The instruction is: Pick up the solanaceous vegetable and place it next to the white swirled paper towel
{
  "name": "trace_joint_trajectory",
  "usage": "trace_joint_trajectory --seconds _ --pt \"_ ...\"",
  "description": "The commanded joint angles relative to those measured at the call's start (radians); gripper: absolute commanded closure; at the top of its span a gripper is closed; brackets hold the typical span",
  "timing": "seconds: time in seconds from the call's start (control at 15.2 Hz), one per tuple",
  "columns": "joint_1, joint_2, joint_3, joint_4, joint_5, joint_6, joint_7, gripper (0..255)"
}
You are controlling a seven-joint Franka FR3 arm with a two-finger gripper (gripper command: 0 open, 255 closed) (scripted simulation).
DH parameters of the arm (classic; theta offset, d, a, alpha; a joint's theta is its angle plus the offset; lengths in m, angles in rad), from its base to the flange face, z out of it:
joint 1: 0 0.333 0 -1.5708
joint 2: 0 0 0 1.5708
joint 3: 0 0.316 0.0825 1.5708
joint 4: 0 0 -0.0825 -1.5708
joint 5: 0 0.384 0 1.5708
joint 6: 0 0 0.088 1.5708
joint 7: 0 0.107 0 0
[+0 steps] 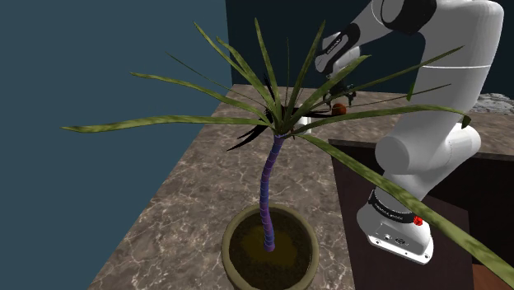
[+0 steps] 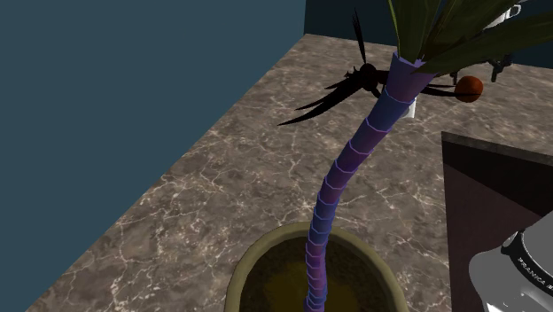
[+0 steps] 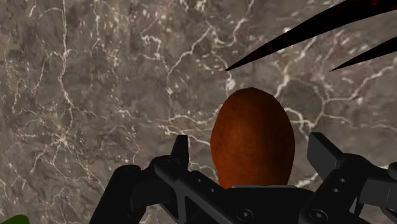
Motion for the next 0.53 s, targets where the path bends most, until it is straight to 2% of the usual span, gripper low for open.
trace_joint_trajectory --seconds 0.0,0.07,0.46 --pt "0.009 -0.019 0.007 0.036 0.007 -0.057 -0.002 0" --pt "0.013 -0.027 0.009 0.052 0.01 -0.082 -0.003 0" --pt "0.013 -0.027 0.009 0.052 0.01 -0.082 -0.003 0"
